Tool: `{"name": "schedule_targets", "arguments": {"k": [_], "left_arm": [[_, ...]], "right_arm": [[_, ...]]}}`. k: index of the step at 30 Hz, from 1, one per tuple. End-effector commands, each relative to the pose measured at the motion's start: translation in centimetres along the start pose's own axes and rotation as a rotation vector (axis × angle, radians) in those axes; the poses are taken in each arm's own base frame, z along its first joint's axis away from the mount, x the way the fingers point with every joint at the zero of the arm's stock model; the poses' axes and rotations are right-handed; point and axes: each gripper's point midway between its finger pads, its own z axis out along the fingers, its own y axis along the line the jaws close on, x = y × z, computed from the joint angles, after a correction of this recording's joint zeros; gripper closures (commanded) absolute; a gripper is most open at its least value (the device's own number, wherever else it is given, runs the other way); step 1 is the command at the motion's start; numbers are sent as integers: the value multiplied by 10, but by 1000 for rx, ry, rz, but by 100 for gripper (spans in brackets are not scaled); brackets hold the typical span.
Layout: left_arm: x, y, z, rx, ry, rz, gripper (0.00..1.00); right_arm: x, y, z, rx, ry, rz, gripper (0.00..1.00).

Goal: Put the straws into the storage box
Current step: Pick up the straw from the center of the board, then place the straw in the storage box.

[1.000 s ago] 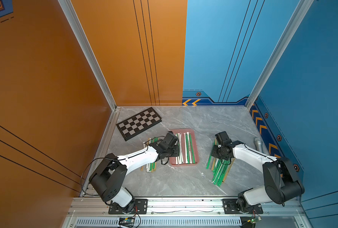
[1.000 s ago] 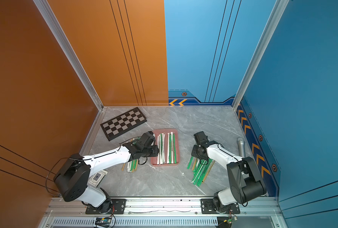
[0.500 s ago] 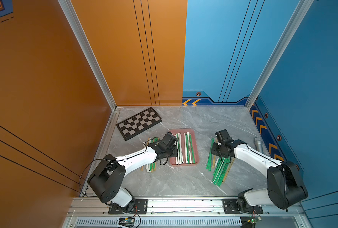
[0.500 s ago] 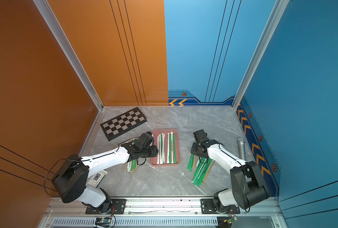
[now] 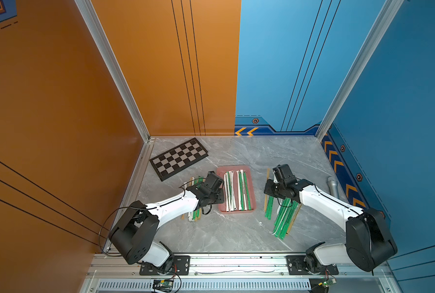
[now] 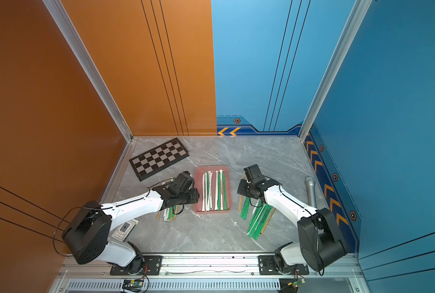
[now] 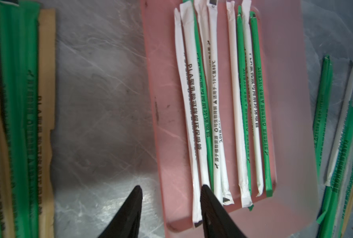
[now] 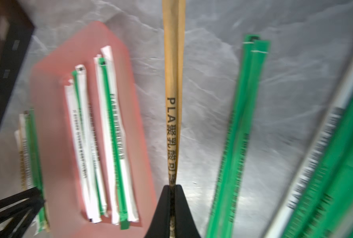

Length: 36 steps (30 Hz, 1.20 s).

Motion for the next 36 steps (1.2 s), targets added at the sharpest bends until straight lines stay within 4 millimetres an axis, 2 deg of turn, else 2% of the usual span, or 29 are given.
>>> {"name": "schedule_targets", "arguments": {"k": [1, 6, 10, 13, 21, 36], "left_arm": [[-2, 24, -12, -73, -46, -29, 45], [1, 52, -18, -140, -53, -48, 31], [11, 75, -14, -195, 16, -70, 30], [15, 83, -13, -207, 38, -82, 32], [15, 86, -9, -216, 53, -72, 36], [22, 86, 4, -232, 106, -41, 49]], "right_arm": [[-14, 52, 4, -197, -15, -12, 92], [-5, 82, 29, -320, 45, -7, 89], [0, 94, 44, -369, 71, 3, 88], [2, 94, 52, -343, 81, -7, 87], [5, 85, 57, -283, 94, -15, 73], [1, 75, 47, -254, 61, -15, 69]]}}
